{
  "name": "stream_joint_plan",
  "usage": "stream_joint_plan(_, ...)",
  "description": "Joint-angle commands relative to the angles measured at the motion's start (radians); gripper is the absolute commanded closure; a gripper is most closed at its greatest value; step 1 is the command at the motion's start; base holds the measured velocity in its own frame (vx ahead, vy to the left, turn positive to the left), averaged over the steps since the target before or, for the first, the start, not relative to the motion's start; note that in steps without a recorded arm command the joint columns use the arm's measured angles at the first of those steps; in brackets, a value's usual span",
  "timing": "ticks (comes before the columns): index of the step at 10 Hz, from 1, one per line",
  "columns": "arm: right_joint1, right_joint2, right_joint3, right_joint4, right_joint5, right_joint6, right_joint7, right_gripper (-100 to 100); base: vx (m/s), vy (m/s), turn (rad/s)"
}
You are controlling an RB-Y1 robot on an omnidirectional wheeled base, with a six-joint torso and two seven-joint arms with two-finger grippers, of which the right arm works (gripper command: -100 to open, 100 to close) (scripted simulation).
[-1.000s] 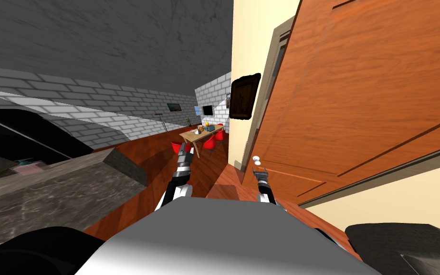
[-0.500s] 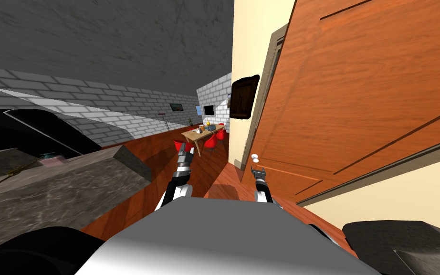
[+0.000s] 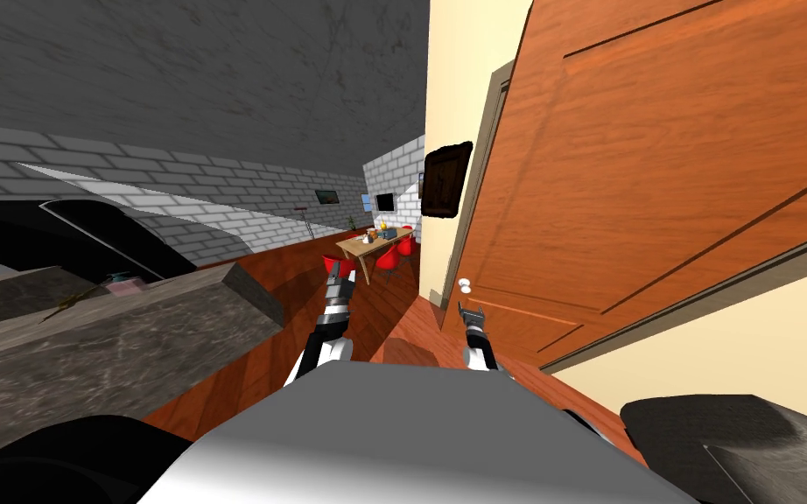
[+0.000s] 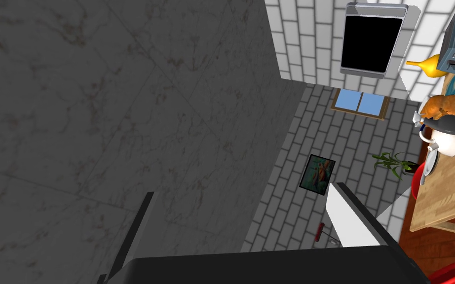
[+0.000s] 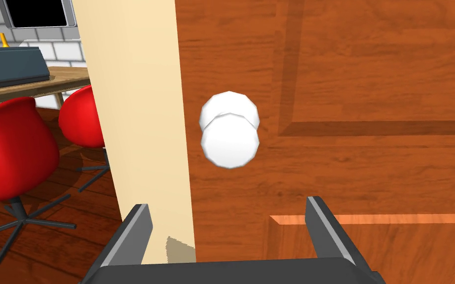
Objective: Pull the door open
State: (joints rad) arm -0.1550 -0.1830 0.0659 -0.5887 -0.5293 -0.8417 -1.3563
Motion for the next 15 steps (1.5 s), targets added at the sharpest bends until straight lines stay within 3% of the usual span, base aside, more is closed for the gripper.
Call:
stream_joint_plan(1,-0.009,0.005,0.004,0.006,-0.011,0.0,-0.032,-100,-0.088,-0.019,0.026)
stream_joint_plan(2,-0.004,0.004,0.002,0.001,-0.007,0.001,-0.017,-100,-0.042,-0.01,0.006)
stream_joint_plan(3,0.007,-0.02,-0.002,0.008,-0.013,-0.005,-0.045,-100,0.125,0.022,0.142)
stream_joint_plan(5,0.018,-0.043,-0.007,0.013,-0.018,-0.011,-0.068,-100,0.207,0.0,0.097)
stream_joint_plan(6,0.018,-0.043,-0.007,0.013,-0.018,-0.011,-0.068,-100,0.154,-0.003,0.035)
stream_joint_plan(8,0.037,-0.084,-0.015,0.023,-0.027,-0.022,-0.108,-100,0.164,-0.014,0.117)
stream_joint_plan(11,0.037,-0.084,-0.015,0.023,-0.027,-0.022,-0.108,-100,0.067,-0.007,0.014)
stream_joint_plan(12,0.049,-0.111,-0.021,0.029,-0.033,-0.029,-0.135,-100,0.106,-0.003,0.105)
stream_joint_plan(13,0.044,-0.098,-0.017,0.03,-0.029,-0.028,-0.121,-100,0.068,-0.007,0.027)
stream_joint_plan(14,0.044,-0.098,-0.017,0.03,-0.029,-0.028,-0.121,100,-0.02,0.0,-0.029)
stream_joint_plan(15,0.044,-0.098,-0.017,0.03,-0.029,-0.028,-0.121,100,-0.026,0.0,-0.004)
